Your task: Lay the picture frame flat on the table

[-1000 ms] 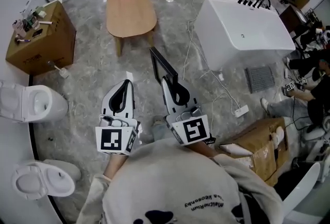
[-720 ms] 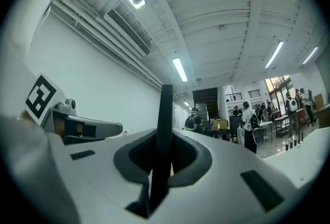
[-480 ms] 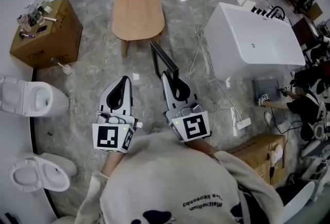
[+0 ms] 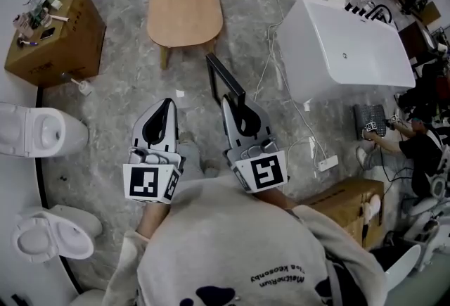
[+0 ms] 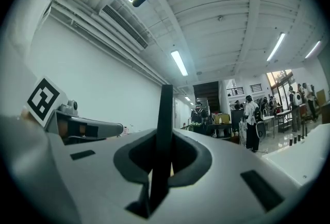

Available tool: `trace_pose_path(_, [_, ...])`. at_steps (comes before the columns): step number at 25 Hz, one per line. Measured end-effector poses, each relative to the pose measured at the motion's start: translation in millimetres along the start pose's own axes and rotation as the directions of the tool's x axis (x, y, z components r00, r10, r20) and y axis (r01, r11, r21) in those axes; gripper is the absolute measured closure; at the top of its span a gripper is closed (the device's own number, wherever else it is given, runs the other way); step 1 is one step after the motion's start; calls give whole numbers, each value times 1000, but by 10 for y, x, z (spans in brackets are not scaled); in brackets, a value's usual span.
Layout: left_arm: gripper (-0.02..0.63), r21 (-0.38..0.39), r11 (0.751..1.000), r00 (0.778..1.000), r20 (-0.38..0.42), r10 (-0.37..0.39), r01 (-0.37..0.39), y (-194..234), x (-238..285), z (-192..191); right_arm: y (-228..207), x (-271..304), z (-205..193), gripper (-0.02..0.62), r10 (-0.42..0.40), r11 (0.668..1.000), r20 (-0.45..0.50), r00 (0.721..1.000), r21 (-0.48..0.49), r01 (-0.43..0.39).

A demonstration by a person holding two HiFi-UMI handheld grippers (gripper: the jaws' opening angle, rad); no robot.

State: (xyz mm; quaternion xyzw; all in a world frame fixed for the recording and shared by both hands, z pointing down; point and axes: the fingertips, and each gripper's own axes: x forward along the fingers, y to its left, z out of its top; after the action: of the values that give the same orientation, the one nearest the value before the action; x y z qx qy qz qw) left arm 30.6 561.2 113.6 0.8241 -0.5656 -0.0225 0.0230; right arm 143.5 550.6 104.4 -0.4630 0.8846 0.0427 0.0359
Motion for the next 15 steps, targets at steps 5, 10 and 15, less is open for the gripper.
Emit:
trace_pose_path(5, [598, -2, 1000, 1000, -11, -22, 22, 226, 272, -19, -74, 346, -66, 561, -11, 1000, -2, 1000, 8, 11])
trace_pose_path(10, [598, 17, 998, 998, -18, -62, 62, 582, 596, 49, -127, 844, -18, 561, -33, 999, 33, 999, 6, 33])
trace_pose_path(15, [598, 14, 995, 995, -16, -94, 95, 930, 935, 64, -231, 1257, -72, 561, -74, 997, 28, 997, 3, 74])
